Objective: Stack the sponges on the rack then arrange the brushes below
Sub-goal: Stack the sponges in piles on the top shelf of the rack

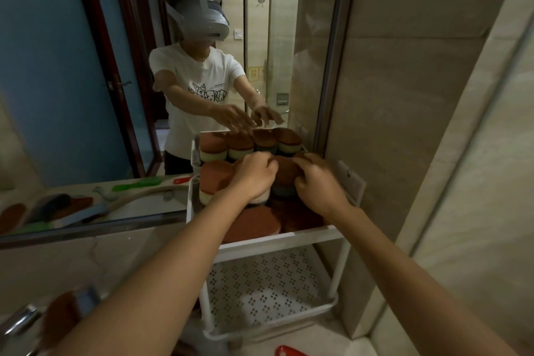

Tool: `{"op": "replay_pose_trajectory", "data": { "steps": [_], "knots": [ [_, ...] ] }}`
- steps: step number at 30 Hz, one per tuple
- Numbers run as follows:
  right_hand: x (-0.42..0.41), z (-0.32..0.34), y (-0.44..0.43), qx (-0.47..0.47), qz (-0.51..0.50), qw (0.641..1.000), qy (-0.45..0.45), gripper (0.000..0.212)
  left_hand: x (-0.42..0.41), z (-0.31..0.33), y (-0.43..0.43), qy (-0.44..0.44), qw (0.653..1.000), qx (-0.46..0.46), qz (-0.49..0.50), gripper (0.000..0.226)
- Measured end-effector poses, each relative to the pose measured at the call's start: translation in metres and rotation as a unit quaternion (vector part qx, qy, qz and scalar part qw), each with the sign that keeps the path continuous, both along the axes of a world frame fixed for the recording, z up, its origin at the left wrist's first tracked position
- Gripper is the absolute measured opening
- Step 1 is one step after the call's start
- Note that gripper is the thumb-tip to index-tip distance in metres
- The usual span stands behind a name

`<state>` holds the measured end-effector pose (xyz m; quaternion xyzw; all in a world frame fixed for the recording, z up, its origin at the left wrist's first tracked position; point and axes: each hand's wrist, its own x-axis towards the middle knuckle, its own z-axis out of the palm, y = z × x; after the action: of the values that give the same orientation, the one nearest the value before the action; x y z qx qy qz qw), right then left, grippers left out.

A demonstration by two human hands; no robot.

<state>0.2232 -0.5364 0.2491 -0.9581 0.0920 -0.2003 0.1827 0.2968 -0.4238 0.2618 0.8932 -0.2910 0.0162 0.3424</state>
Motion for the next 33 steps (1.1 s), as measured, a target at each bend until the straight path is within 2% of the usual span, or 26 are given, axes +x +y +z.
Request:
{"op": "replay_pose_trajectory", "data": {
  "steps": [4,7,11,14,18,23,26,29,33],
  "knots": [
    [-0.003,0.005,0.027,0.077,-0.007,0.992,-0.097,0.038,-0.025,0.017,0.021,-0.061,0.989,-0.105,0.082,0.03],
    [-0.01,0.002,0.06,0.118,0.031,0.982,-0.144,0.033,-0.046,0.014,0.057,-0.076,0.976,-0.16,0.128,0.027],
    [-0.026,-0.015,0.117,0.176,0.079,0.962,-0.196,0.028,-0.084,-0.015,0.12,-0.034,0.964,-0.191,0.183,0.023],
    [-0.042,-0.039,0.161,0.209,0.136,0.949,-0.191,0.029,-0.11,-0.059,0.169,0.032,0.952,-0.193,0.236,0.016],
    [-0.061,-0.086,0.218,0.256,0.202,0.94,-0.099,0.03,-0.14,-0.12,0.236,0.12,0.921,-0.175,0.328,0.014],
    [-0.072,-0.134,0.297,0.25,0.236,0.938,0.054,0.03,-0.157,-0.172,0.308,0.186,0.879,-0.171,0.405,0.016],
    [-0.073,-0.155,0.342,0.249,0.243,0.927,0.137,0.027,-0.163,-0.183,0.352,0.202,0.871,-0.146,0.423,0.022],
    [-0.073,-0.176,0.393,0.235,0.252,0.919,0.192,0.027,-0.168,-0.194,0.403,0.229,0.863,-0.092,0.44,0.026],
    [-0.073,-0.203,0.466,0.208,0.251,0.909,0.258,0.028,-0.171,-0.217,0.486,0.246,0.846,-0.069,0.468,0.027]
  ]
}}
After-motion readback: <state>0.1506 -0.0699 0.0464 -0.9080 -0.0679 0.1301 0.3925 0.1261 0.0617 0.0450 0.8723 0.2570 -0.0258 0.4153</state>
